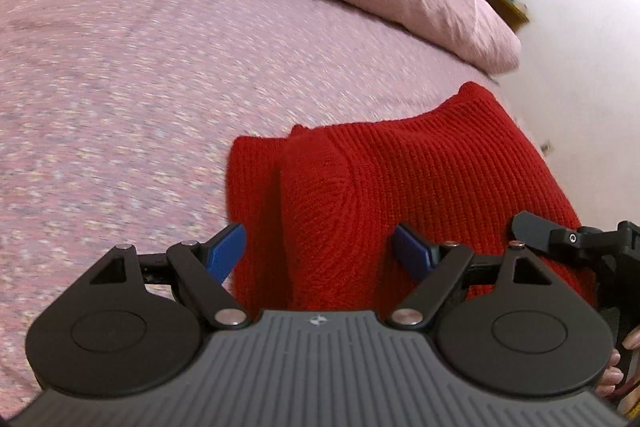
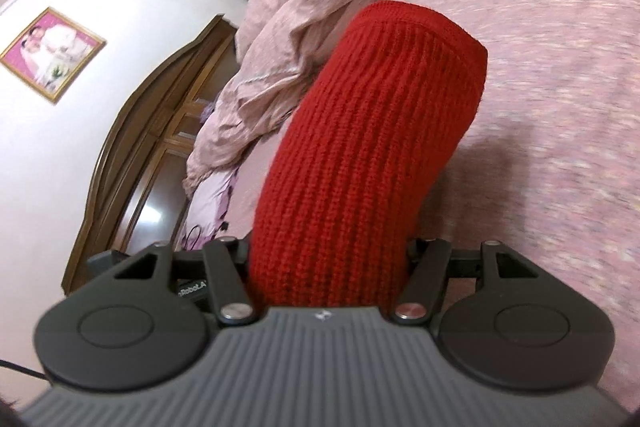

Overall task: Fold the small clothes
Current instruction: 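Fold the held side over the cardigan and open the right gripper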

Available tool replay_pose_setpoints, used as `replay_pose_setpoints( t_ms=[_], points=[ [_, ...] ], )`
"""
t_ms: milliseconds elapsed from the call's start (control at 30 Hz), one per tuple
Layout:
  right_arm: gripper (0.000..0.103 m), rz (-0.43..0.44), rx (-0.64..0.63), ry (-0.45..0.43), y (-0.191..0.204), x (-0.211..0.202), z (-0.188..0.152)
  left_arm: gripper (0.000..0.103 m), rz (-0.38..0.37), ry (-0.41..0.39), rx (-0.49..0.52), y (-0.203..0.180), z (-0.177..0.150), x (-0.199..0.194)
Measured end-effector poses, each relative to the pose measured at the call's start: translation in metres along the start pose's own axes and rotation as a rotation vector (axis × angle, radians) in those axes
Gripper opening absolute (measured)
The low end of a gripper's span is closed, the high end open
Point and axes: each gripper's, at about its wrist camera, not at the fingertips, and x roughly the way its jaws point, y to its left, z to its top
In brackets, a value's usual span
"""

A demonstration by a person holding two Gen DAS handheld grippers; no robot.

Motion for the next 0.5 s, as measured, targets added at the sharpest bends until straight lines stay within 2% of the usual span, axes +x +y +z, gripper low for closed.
replay_pose_setpoints(
  t_ms=[200, 367, 500],
  points=[
    [0.064, -0.055, 0.055, 0.011, -0.035, 0.000, -0.009, 0.085, 0.056, 0.028, 0.035, -0.012, -0.007, 0.015],
    [0.067, -0.119, 0.043, 0.034, -0.050, 0.012, -0.013, 0.085, 0.073, 0.035, 0.033, -0.007, -0.006, 0.017],
    [0.068, -0.130, 0.020, 0.039, -0.054, 0.015, -0.013, 0.085, 0.110, 0.019, 0.070, -0.014, -0.006, 0.014]
  ],
)
